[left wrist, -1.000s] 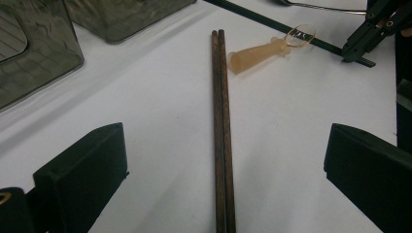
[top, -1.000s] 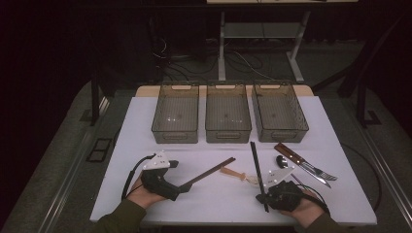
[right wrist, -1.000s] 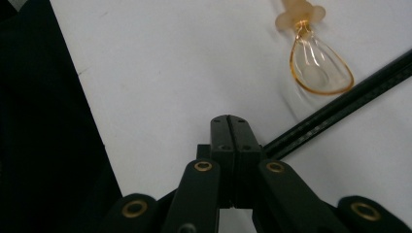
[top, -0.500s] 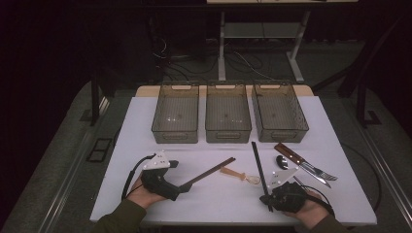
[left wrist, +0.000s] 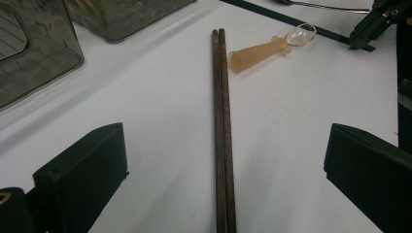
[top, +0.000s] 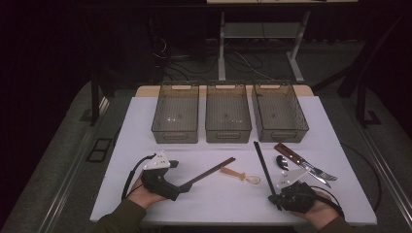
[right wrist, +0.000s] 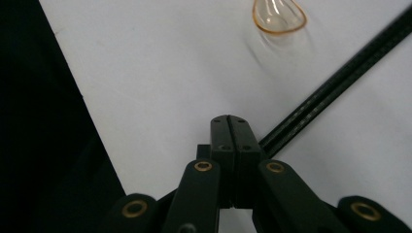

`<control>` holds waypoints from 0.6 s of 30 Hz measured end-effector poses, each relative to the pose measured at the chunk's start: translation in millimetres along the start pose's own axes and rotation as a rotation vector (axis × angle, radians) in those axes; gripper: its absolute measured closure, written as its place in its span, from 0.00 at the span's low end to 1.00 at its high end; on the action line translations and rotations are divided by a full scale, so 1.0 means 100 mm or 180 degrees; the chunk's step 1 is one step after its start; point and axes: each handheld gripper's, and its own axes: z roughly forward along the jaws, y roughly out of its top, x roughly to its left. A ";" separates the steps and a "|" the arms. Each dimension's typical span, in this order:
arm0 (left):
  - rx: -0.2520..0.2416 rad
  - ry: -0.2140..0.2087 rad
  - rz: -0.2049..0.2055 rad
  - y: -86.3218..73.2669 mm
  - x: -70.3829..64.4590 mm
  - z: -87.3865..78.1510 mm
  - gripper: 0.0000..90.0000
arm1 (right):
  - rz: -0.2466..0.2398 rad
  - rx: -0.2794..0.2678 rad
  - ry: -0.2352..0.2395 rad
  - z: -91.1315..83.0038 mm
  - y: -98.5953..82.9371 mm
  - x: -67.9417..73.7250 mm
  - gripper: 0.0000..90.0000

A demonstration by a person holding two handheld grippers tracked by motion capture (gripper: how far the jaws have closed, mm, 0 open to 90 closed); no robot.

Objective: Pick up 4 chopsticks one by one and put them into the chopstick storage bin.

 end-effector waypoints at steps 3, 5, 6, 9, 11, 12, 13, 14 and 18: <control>0.0006 -0.0001 0.0007 0.00 0.00 0.00 0.01 | 0.0035 0.0010 -0.0032 -0.03 -0.04 -0.03 0.99; 0.0000 0.0001 -0.0003 0.00 0.00 0.00 0.01 | 0.0053 0.0021 -0.0064 -0.05 -0.07 -0.05 0.99; 0.0009 -0.0001 0.0007 0.00 0.00 0.00 0.01 | 0.0070 0.0018 -0.0083 -0.06 -0.08 -0.06 0.99; 0.0012 -0.0001 0.0013 0.00 0.00 0.00 0.01 | 0.0072 0.0027 -0.0121 -0.09 -0.11 -0.09 0.99; 0.0019 0.0002 0.0016 0.00 0.00 0.00 0.01 | 0.0093 0.0030 -0.0150 -0.10 -0.13 -0.10 0.99; 0.0021 0.0004 0.0013 0.00 0.00 0.00 0.01 | 0.0083 0.0032 -0.0171 -0.11 -0.15 -0.11 0.99; 0.0021 0.0003 0.0015 0.00 0.00 0.00 0.01 | 0.0098 0.0039 -0.0187 -0.12 -0.16 -0.12 0.99; 0.0020 0.0004 0.0014 0.00 0.00 0.00 0.01 | 0.0107 0.0047 -0.0198 -0.13 -0.17 -0.14 0.99; 0.0022 0.0005 0.0016 0.00 0.00 -0.01 0.01 | 0.0160 0.0048 -0.0259 -0.17 -0.22 -0.19 0.99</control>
